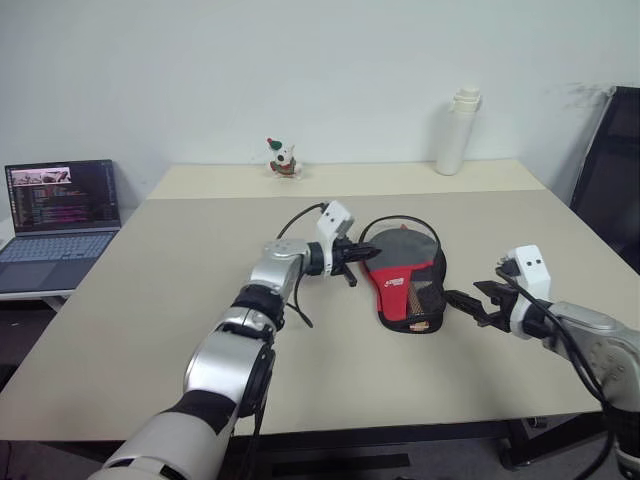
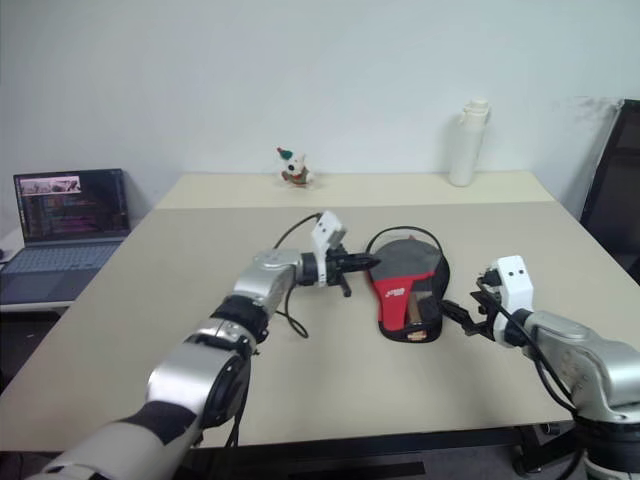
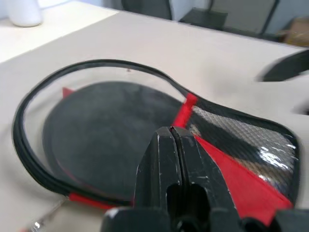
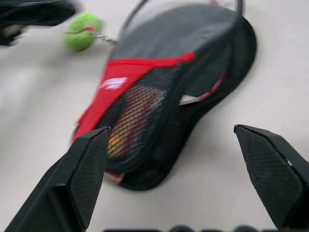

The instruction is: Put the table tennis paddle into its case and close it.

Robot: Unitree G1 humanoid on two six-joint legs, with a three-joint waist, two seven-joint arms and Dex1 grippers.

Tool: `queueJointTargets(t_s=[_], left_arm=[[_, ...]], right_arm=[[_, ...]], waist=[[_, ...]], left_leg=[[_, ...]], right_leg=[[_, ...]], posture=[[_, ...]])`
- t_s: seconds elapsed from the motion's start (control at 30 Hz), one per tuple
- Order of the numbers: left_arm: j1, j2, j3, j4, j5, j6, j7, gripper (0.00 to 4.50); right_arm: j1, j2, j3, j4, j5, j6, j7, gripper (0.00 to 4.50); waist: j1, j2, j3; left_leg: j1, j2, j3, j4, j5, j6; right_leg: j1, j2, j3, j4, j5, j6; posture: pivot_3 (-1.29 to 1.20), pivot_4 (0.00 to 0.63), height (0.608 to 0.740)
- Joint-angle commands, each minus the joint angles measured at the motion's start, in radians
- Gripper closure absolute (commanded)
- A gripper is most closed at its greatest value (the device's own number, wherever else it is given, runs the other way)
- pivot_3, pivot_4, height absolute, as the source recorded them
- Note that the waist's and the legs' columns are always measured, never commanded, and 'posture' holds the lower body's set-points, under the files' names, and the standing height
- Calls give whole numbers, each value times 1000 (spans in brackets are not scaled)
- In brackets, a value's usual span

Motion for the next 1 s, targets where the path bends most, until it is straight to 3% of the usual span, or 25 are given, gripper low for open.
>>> queueJointTargets(t_s=[0.03,0.37,0.6,0.83,0.93,1.0], left_arm=[[119,69,10,-274,-66,106,-75,4473],[338,172,36,-669,-150,330,17,4473],[363,187,31,-719,-166,353,48,4473],[366,196,24,-714,-172,346,55,4473],[368,201,23,-712,-171,342,53,4500],[370,207,22,-710,-169,339,51,4500]], right_arm=[[-83,36,37,120,-73,-89,8,0],[-219,98,127,490,-251,-267,81,0],[-239,104,156,610,-323,-312,134,0],[-240,128,189,562,-306,-236,225,0],[-255,153,207,575,-323,-229,236,629],[-267,168,206,594,-332,-228,236,1290]], waist=[[-2,0,0],[13,0,0],[7,0,0],[6,0,0],[0,1,0],[-2,1,0]], left_leg=[[0,0,0,0,0,0],[-1,-1,-1,2,0,0],[1,0,-1,2,0,0],[1,0,-1,2,0,0],[2,0,-1,2,0,0],[2,1,0,2,0,0]], right_leg=[[0,0,1,0,1,-2],[1,-4,1,0,3,-3],[2,-4,1,1,3,-3],[2,-3,1,1,3,-3],[2,-3,1,2,3,-3],[2,-3,1,2,3,-4]], posture=[[0,150,740],[0,150,740],[0,150,740],[0,150,740],[0,150,740],[0,150,740]])
